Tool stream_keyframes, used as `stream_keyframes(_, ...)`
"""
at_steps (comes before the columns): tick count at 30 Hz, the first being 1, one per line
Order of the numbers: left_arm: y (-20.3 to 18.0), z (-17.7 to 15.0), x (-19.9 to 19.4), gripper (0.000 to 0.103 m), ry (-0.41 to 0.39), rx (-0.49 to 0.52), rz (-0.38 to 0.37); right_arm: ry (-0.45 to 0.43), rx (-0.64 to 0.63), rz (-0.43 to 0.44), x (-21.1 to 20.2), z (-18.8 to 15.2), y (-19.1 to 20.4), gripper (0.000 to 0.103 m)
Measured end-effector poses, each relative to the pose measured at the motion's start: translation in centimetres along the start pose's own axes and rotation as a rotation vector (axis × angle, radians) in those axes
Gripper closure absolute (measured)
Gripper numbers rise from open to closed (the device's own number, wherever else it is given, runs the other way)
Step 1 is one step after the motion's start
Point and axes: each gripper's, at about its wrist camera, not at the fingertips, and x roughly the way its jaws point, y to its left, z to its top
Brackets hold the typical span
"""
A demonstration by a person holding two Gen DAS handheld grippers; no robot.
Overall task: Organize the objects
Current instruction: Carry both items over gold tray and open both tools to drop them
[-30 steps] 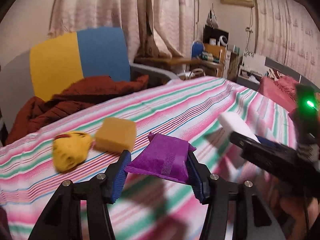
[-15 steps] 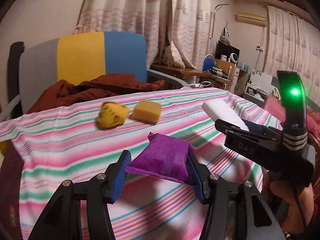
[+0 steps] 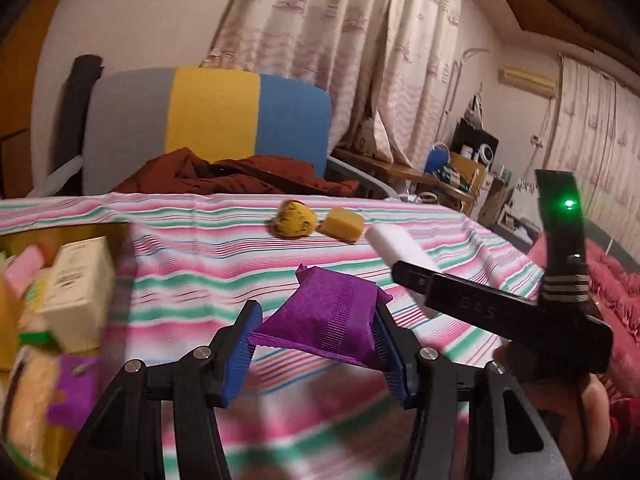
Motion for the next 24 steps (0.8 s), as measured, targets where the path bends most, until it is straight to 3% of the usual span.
stream_keyframes(11,9.3,-0.8,-8.5,0.047,-0.057,-0.149,0.172,0.094,-0.109,0.278,-1.7,-2.6,11.9,0.039)
stream_keyframes(19,16.3,0.8,-9.0,0.047,-0.047,-0.222,0.279,0.164,-0.184,0.449,-3.0,-4.8,19.4,0.038)
stream_keyframes(24,19.2,2.2,-8.0,0.047,-0.030,-0.242,0.299,0.213,-0.218,0.474,-2.7,-6.1,21.7,0.038)
